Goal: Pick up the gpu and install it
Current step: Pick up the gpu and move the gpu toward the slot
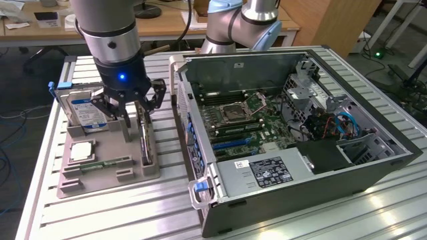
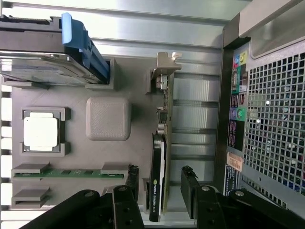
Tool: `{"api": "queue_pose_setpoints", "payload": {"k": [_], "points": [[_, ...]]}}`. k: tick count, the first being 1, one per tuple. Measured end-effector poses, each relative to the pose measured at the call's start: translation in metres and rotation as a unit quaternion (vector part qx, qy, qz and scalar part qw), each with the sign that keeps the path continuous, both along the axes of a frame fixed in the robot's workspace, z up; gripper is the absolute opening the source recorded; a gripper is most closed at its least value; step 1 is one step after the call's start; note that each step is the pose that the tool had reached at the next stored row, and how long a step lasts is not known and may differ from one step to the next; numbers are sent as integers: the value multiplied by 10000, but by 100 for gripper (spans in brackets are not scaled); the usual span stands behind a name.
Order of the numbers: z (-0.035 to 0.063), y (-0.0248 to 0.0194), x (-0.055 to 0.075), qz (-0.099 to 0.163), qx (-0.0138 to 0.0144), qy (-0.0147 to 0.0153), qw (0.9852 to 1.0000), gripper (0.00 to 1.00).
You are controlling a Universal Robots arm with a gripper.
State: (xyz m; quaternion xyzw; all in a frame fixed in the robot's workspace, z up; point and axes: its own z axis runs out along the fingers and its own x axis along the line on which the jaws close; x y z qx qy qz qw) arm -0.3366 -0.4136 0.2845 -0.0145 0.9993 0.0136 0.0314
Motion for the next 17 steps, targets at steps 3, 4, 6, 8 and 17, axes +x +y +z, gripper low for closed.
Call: {"api": "queue_pose_setpoints", "payload": {"k": [3, 4, 6, 8, 17], "points": [[-2, 0, 0, 0, 1, -1, 10000, 49], [-2, 0, 0, 0, 1, -1, 10000, 49], [-2, 0, 0, 0, 0, -1, 10000, 49], [-6, 1, 0, 0, -13, -2, 10000, 49], [-74, 0, 19, 27, -36, 298, 9995, 49]]}}
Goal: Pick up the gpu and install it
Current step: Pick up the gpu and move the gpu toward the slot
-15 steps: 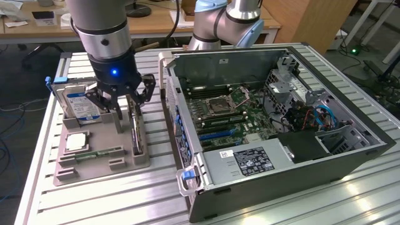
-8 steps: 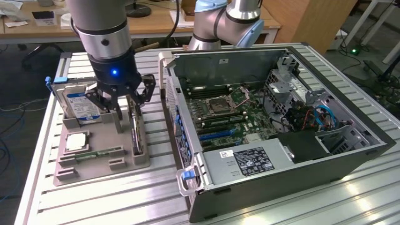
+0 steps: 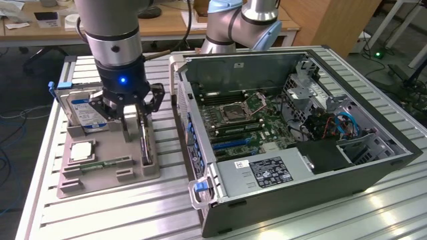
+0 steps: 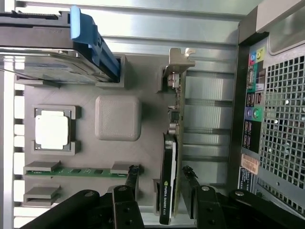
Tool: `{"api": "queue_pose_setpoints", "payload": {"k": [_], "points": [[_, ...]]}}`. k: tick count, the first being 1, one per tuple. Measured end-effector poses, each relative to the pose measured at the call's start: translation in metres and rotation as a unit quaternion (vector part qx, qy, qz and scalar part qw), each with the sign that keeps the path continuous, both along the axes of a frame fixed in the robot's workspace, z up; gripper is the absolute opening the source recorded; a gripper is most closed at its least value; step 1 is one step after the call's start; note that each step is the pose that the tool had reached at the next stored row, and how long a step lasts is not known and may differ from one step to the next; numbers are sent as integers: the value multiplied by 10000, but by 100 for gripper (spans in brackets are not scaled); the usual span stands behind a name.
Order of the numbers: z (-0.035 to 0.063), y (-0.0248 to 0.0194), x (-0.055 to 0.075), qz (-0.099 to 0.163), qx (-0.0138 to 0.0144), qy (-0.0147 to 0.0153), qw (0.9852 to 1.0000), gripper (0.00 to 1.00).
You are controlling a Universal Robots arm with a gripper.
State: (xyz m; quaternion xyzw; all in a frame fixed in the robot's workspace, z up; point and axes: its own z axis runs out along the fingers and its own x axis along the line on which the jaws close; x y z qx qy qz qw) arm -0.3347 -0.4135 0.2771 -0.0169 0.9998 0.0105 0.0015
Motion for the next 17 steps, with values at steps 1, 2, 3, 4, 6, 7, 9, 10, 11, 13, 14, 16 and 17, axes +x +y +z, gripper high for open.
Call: {"api": "queue_pose_setpoints", "payload": {"k": [1, 2, 3, 4, 6, 7, 9, 10, 11, 13, 14, 16, 17], "points": [[-6, 0, 9, 0, 1, 18, 10000, 49], [-13, 0, 21, 0, 1, 28, 10000, 49], [-21, 0, 35, 0, 1, 28, 10000, 49], [-28, 0, 47, 0, 1, 28, 10000, 49], [-45, 0, 65, 0, 2, 28, 10000, 49], [-57, 1, 69, -1, 2, 28, 10000, 49], [-86, 0, 76, 0, 1, 32, 10000, 49], [-102, 0, 79, 0, 1, 34, 10000, 49], [-120, 0, 82, -1, 2, 34, 10000, 49], [-157, 0, 83, -1, 1, 34, 10000, 49], [-176, 0, 83, -1, 2, 34, 10000, 49], [-212, 0, 85, 0, 2, 33, 10000, 49], [-227, 0, 86, 0, 2, 34, 10000, 49]]}}
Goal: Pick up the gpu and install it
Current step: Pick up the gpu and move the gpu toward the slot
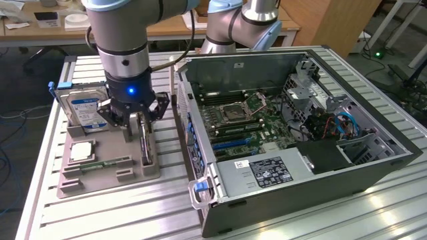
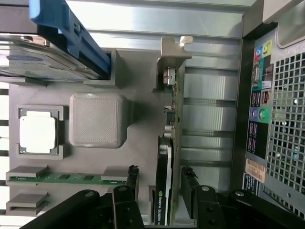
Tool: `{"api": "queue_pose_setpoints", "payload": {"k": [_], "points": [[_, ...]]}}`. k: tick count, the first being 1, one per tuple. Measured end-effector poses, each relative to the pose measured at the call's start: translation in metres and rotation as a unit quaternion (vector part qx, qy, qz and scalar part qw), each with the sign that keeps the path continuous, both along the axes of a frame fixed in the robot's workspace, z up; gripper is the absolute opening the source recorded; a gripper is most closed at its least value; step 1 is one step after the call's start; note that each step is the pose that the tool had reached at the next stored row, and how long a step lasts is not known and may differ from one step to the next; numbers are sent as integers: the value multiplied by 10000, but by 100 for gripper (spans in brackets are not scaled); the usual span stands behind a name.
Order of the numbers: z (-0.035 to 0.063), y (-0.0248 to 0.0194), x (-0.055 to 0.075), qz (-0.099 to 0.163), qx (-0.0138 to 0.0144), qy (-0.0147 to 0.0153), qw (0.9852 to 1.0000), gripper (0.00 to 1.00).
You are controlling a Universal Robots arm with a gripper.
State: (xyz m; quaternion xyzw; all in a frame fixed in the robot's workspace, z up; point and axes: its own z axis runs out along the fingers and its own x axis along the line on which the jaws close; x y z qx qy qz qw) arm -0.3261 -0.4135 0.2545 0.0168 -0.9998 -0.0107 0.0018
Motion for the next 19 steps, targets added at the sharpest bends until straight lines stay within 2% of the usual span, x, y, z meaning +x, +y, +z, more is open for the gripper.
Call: {"api": "queue_pose_setpoints", "payload": {"k": [4, 10, 19], "points": [[-59, 0, 10, -5, 0, 0, 10000, 49], [-130, 0, 23, -151, 0, 0, 9999, 49], [-229, 5, 43, -156, 0, 0, 9999, 49]]}}
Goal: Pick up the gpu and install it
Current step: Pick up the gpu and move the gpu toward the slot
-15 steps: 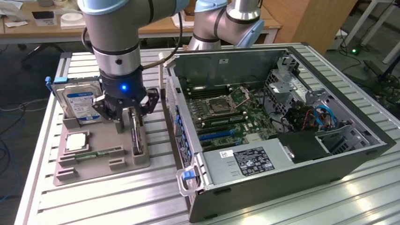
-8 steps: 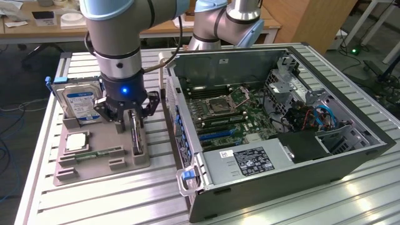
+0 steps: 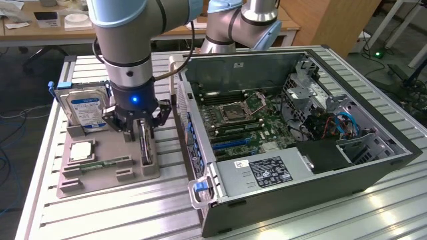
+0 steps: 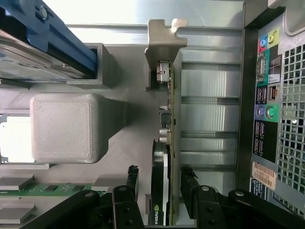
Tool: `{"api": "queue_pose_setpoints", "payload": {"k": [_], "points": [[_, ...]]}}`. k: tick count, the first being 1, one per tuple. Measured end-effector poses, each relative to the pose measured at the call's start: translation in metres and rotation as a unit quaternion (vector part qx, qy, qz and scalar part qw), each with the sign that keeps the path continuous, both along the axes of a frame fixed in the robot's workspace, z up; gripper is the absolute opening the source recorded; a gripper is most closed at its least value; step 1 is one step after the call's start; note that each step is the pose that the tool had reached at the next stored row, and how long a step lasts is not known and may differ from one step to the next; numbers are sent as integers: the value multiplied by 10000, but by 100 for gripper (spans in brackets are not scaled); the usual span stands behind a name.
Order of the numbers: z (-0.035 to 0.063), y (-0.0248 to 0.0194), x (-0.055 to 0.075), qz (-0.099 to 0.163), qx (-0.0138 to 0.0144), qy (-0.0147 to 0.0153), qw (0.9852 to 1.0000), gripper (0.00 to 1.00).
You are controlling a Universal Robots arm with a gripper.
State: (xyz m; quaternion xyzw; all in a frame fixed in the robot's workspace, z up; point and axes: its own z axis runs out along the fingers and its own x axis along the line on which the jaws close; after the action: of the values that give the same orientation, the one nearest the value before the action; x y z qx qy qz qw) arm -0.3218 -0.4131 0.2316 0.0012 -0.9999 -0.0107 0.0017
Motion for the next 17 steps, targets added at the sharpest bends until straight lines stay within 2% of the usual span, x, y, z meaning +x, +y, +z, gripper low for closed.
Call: {"api": "queue_pose_setpoints", "payload": {"k": [8, 13, 17], "points": [[-115, 5, 2, 1, 0, 0, 10000, 49], [-173, 72, 2, 0, 1, -1, 10000, 49], [-242, 75, 3, 1, 0, 0, 10000, 49]]}}
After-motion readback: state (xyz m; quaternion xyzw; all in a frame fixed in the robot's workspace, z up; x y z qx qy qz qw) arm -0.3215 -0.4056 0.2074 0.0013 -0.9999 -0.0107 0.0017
